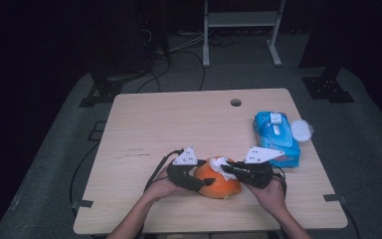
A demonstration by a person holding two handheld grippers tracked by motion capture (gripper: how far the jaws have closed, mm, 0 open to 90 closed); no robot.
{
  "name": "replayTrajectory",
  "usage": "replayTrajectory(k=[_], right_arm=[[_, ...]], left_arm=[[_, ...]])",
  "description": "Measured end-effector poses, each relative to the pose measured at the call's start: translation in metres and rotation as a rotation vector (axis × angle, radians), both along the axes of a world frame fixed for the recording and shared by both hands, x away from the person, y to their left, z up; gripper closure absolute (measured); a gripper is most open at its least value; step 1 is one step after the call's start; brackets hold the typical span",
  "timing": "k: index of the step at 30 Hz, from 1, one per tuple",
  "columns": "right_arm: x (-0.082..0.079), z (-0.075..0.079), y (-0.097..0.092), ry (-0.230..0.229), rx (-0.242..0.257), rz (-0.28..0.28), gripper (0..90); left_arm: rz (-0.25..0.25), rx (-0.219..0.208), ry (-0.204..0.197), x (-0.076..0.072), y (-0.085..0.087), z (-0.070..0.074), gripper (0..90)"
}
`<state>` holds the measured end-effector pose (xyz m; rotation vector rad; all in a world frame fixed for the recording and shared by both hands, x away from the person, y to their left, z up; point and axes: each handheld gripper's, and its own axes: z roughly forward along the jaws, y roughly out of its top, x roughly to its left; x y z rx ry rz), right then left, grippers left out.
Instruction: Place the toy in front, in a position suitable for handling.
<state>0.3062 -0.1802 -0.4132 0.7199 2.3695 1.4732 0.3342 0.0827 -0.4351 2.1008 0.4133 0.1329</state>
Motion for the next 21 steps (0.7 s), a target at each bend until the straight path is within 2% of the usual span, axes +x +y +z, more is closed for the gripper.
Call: replayTrajectory(k=[3,6,9,11,13,16,19,21], right_arm=[[0.003,-0.003,-0.013,0.025,0.014,-0.033,82.6],[0.003,-0.005,-0.016,0.030,0.017,-0.037,82.6],[0.002,-0.005,-0.012,0.023,0.012,-0.027,82.6],[0.001,-0.004,-0.008,0.014,0.014,-0.021,82.6],[0.000,-0.003,-0.004,0.009,0.026,-0.006,82.6],[-0.002,-0.002,0.004,0.002,0.037,0.017,82.6],[-0.003,-0.002,0.006,-0.015,0.022,0.023,82.6],[-0.001,-0.002,0.003,-0.007,0.024,0.013,82.6]], left_arm=[[0.004,-0.012,0.025,0.003,0.005,-0.003,30.9],[0.003,-0.012,0.023,0.003,0.005,-0.003,30.8],[-0.005,-0.011,0.007,0.002,0.005,0.001,26.2],[-0.004,-0.034,-0.006,0.001,0.004,0.005,19.5],[-0.009,-0.065,-0.015,0.000,0.002,0.009,18.0],[-0.012,-0.053,-0.023,-0.002,-0.002,0.009,17.9],[-0.003,-0.036,-0.003,0.002,0.002,0.004,22.1],[0.022,-0.045,0.033,0.004,0.004,0.002,24.3]])
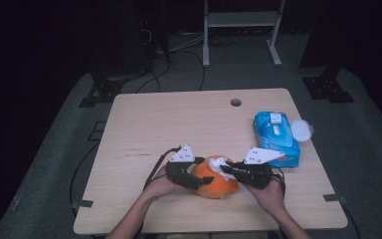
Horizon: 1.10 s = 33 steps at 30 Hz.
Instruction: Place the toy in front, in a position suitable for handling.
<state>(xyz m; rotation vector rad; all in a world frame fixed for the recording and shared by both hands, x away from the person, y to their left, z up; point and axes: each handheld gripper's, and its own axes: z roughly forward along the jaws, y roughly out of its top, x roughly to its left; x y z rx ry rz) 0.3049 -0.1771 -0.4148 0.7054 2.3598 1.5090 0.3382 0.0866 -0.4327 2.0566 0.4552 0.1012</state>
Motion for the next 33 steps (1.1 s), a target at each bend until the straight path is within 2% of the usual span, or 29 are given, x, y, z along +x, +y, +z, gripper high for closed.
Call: replayTrajectory(k=[3,9,12,14,16,17,19,21,23,25,29,31,33], right_arm=[[0.003,-0.002,-0.007,0.010,0.004,-0.017,82.6],[0.006,-0.006,-0.020,0.046,0.010,-0.052,82.6],[0.004,-0.007,-0.020,0.045,0.011,-0.048,82.5],[0.002,-0.007,-0.017,0.043,0.016,-0.041,82.5],[0.001,-0.006,-0.014,0.046,0.029,-0.029,82.5],[0.001,-0.006,-0.013,0.041,0.030,-0.027,82.5],[0.003,-0.004,-0.010,0.047,0.057,-0.018,82.5],[0.005,-0.003,-0.006,0.051,0.080,-0.005,82.4],[0.006,-0.003,-0.003,0.039,0.070,-0.002,82.4],[0.007,-0.004,-0.006,0.047,0.077,-0.007,82.4],[0.014,-0.010,-0.015,0.085,0.073,-0.048,82.3],[0.018,-0.013,-0.020,0.109,0.089,-0.064,82.3],[0.017,-0.013,-0.020,0.105,0.089,-0.065,82.3]], left_arm=[[0.000,0.013,-0.004,0.001,0.001,0.000,25.6],[0.018,0.005,0.018,0.005,0.009,-0.004,27.5],[0.015,0.002,0.021,0.006,0.010,-0.004,27.4],[0.010,0.009,0.011,0.006,0.009,-0.002,26.1],[0.003,0.002,0.003,0.005,0.009,0.002,20.9],[-0.013,-0.018,-0.020,0.004,0.009,0.006,19.1],[-0.033,-0.047,-0.035,0.001,0.008,0.009,18.9],[-0.030,-0.023,-0.047,0.000,0.006,0.009,19.3],[-0.026,-0.013,-0.037,0.002,0.008,0.007,23.6],[-0.013,0.002,-0.030,0.005,0.011,0.003,26.3],[0.010,-0.014,0.007,0.011,0.017,-0.002,27.0],[0.010,-0.023,0.013,0.012,0.019,-0.002,27.0],[0.008,-0.025,0.018,0.011,0.021,-0.003,27.0]])
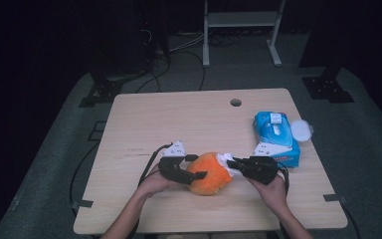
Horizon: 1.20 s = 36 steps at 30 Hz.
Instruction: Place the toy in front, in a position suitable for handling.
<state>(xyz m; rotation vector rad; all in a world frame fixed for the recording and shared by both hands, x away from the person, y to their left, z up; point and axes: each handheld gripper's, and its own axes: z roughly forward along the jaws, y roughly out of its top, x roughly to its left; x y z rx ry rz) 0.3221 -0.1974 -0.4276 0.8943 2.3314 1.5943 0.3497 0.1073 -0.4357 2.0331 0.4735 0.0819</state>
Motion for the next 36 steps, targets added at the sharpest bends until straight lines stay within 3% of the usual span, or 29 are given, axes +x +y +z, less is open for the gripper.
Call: replayTrajectory(k=[9,14,18,24,36], right_arm=[[-0.005,0.002,0.002,-0.012,0.002,0.017,82.3],[-0.013,0.008,0.016,-0.044,0.020,0.082,82.3],[-0.019,0.011,0.024,-0.075,-0.001,0.121,82.1],[-0.011,0.005,0.010,-0.031,0.006,0.066,82.1],[-0.011,0.005,0.010,-0.035,-0.002,0.074,82.1]], left_arm=[[0.009,-0.009,0.006,-0.001,-0.001,-0.001,26.8],[0.017,-0.009,0.003,-0.001,-0.004,-0.002,26.8],[0.015,-0.012,0.010,0.000,-0.003,-0.003,26.8],[0.019,-0.022,0.019,0.000,-0.003,-0.004,26.9],[0.016,-0.023,0.014,-0.001,-0.004,-0.004,26.8]])
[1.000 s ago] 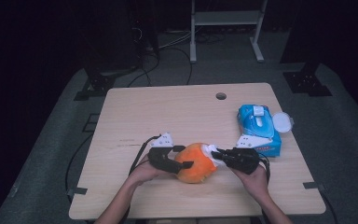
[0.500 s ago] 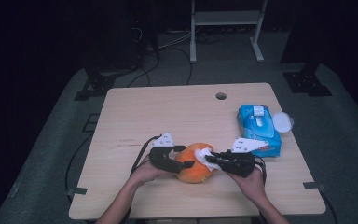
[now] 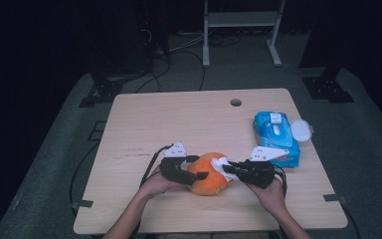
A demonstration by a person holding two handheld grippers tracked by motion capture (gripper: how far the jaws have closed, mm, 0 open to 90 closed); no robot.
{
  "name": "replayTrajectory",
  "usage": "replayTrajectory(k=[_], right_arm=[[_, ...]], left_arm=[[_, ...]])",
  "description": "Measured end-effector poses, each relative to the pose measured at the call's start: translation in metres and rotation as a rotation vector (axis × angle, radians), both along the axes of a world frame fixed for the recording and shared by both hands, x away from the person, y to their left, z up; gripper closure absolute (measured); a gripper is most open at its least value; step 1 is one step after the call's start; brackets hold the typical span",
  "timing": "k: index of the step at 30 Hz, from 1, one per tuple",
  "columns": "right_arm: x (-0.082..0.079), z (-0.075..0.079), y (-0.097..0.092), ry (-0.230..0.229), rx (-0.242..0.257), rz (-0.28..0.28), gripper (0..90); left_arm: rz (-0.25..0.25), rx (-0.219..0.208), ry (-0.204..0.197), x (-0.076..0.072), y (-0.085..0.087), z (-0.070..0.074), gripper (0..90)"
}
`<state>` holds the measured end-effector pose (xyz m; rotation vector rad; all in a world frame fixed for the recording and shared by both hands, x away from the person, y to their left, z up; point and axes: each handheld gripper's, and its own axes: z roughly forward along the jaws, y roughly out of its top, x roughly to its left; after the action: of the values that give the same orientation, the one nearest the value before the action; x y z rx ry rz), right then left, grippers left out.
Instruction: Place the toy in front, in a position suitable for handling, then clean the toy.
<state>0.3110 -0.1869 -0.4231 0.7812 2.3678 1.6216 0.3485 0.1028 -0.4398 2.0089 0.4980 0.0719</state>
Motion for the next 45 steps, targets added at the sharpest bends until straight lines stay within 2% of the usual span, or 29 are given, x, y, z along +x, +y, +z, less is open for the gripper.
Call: replayTrajectory(k=[7,11,14,20,30,37,41,45], right_arm=[[0.000,-0.001,-0.001,0.009,0.005,-0.002,82.1],[-0.007,0.003,0.005,-0.011,0.011,0.017,82.1],[-0.009,0.003,0.009,-0.024,-0.005,0.028,82.1],[-0.003,0.000,0.003,0.003,0.011,0.016,82.1],[-0.007,0.004,0.011,-0.022,0.002,0.033,82.1],[0.002,0.000,0.002,0.005,0.017,0.002,82.0],[0.010,-0.004,-0.004,0.030,0.031,-0.024,82.0],[0.012,-0.004,-0.006,0.035,0.034,-0.038,82.0]], left_arm=[[-0.005,0.002,-0.001,-0.001,-0.001,0.000,26.6],[-0.010,-0.005,0.001,-0.001,-0.002,-0.001,26.6],[-0.017,0.000,-0.003,0.000,-0.004,-0.001,26.6],[-0.015,-0.002,-0.001,-0.001,-0.005,-0.001,26.6],[-0.020,0.002,-0.003,-0.002,-0.004,0.000,26.6],[-0.026,0.006,-0.015,-0.005,-0.005,0.000,26.9],[-0.047,0.022,-0.039,-0.011,-0.009,0.002,27.3],[-0.068,0.041,-0.060,-0.018,-0.013,0.003,27.6]])
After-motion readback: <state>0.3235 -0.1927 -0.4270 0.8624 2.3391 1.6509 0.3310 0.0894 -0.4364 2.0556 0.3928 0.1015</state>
